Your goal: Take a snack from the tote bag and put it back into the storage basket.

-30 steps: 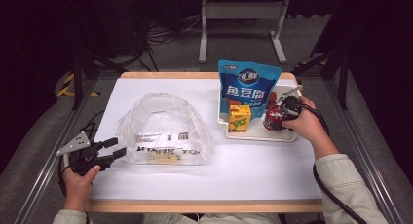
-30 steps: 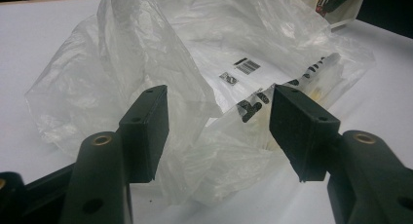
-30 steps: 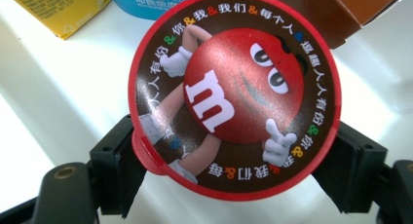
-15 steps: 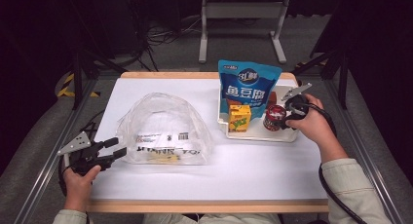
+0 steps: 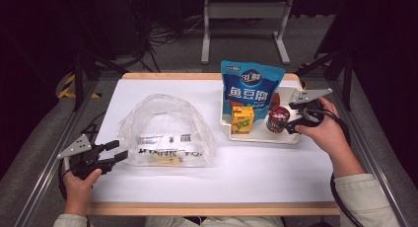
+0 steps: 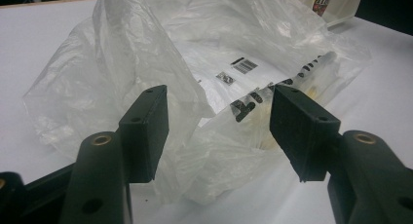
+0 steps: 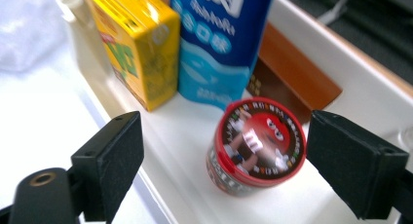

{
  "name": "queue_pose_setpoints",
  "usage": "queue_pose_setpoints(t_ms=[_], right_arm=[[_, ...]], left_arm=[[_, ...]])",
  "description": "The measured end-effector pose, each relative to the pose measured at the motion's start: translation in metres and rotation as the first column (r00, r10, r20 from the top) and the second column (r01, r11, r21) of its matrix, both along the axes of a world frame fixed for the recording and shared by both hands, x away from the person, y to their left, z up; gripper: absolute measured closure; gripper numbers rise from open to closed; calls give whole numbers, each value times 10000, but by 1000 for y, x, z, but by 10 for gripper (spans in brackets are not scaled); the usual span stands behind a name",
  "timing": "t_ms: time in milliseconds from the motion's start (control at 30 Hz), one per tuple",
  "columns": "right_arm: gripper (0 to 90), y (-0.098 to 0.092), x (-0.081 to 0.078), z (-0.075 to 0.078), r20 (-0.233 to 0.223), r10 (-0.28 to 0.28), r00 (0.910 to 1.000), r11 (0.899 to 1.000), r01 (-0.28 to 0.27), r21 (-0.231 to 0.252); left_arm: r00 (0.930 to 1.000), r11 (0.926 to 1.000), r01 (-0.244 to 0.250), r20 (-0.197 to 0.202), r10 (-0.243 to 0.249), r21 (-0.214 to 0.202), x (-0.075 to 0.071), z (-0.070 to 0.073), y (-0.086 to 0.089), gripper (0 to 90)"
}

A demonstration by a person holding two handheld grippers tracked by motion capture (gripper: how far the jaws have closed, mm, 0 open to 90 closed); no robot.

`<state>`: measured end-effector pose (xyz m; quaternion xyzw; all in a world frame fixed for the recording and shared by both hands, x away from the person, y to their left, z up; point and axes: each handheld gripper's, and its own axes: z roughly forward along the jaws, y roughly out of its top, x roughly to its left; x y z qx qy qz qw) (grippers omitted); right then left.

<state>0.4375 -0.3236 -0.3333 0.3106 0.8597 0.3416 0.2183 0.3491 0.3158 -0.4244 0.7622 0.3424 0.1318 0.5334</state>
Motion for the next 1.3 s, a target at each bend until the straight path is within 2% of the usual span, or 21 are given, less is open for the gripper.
queue_pose_setpoints(t_ms=[233, 367, 633, 800, 1033, 1133, 1300], right_arm=[[153, 7, -22, 6, 791, 553, 9953, 9947, -618, 827], [153, 13, -35, 4, 1010, 743, 9921, 9878, -871, 1295], [160, 21, -53, -8, 1179, 961, 9884, 9767, -1165, 1801], [165, 21, -60, -13, 1255, 1023, 9868, 9703, -1268, 2060], [175, 25, -71, -29, 1388, 1046, 9848, 9488, -1407, 2828], [176, 25, -72, -36, 1445, 1012, 9843, 9453, -1404, 2946], [175, 24, -75, -49, 1482, 1031, 9836, 9332, -1472, 3278]], left_arm=[[9999, 9999, 100, 26, -101, 108, 1, 1, -2, 400], [9999, 9998, 131, 72, -132, 136, 0, 2, -3, 400], [9999, 9998, 133, 77, -135, 173, -1, 2, -5, 390], [9999, 9998, 123, 84, -124, 173, 0, 2, -4, 389], [9998, 9997, 179, 110, -180, 152, -1, 2, -4, 390], [9998, 9997, 170, 103, -172, 169, -2, 2, -4, 390], [9998, 9997, 166, 129, -168, 151, -2, 2, -4, 391]])
